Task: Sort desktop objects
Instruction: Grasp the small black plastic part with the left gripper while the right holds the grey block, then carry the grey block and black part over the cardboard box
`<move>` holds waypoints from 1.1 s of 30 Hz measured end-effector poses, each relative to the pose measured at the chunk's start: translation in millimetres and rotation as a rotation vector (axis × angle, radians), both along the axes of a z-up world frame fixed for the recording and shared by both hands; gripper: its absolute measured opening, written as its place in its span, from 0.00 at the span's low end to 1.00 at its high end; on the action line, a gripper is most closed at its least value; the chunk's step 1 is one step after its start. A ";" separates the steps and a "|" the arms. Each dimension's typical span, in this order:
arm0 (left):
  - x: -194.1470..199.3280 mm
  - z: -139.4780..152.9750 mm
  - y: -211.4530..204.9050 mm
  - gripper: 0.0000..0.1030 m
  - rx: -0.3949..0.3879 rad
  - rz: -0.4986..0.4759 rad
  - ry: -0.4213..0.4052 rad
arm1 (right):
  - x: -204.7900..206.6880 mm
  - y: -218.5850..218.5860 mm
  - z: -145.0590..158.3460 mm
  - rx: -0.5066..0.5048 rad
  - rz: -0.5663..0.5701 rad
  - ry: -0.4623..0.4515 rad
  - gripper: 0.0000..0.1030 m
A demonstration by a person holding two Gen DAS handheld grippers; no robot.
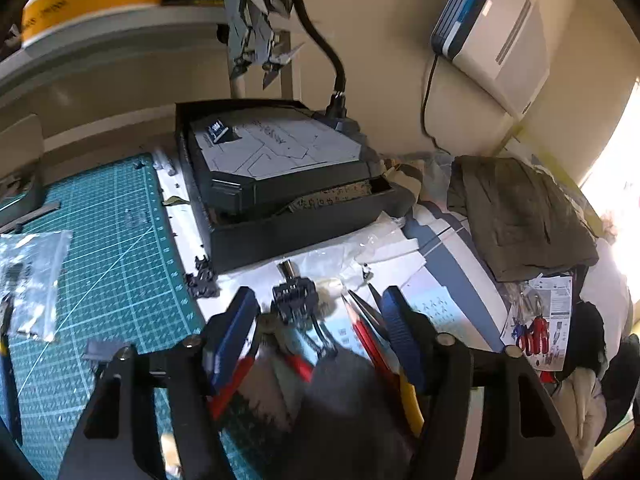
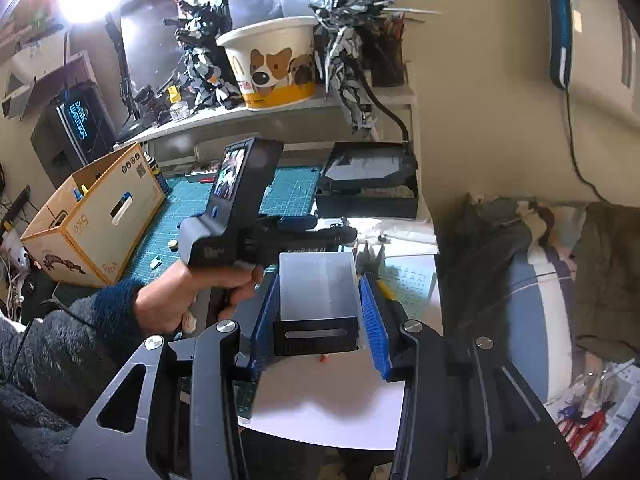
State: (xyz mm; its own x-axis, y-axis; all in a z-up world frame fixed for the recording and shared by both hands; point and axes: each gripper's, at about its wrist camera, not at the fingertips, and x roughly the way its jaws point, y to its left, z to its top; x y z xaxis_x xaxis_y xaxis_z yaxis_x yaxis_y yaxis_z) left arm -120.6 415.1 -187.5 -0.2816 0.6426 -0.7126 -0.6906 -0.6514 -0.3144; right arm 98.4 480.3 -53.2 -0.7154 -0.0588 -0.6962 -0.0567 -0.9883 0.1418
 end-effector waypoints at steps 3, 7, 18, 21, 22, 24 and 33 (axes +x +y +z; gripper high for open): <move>-6.0 -5.7 5.4 0.36 -0.029 0.006 -0.015 | 0.1 7.4 -4.9 -0.021 0.000 -0.001 0.37; -9.0 -8.2 7.3 0.23 -0.048 0.011 -0.014 | -2.1 14.7 -11.7 -0.037 0.002 -0.009 0.37; 0.9 19.0 -15.9 0.22 0.009 -0.013 -0.003 | 0.0 18.4 -12.6 -0.042 0.008 -0.012 0.37; 5.6 36.3 -37.0 0.22 0.034 -0.012 0.003 | 1.1 16.1 -8.9 -0.037 0.011 -0.009 0.37; 7.7 43.4 -45.1 0.22 0.038 -0.006 0.013 | 1.1 14.8 -6.3 -0.033 0.011 -0.005 0.37; 13.0 59.3 -64.2 0.22 0.069 0.007 0.030 | -0.6 10.6 -1.5 -0.025 0.019 -0.001 0.37; 42.8 135.1 -171.0 0.22 0.079 0.134 0.167 | -33.7 -46.5 32.5 -0.016 0.171 0.053 0.37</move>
State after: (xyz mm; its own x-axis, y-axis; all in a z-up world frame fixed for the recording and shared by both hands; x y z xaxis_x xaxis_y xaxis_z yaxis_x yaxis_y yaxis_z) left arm -77.9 244.0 -52.4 -0.4785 0.6430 -0.5979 -0.6460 -0.7190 -0.2563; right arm 64.7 433.8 -20.6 -0.7298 -0.1935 -0.6557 0.1195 -0.9804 0.1563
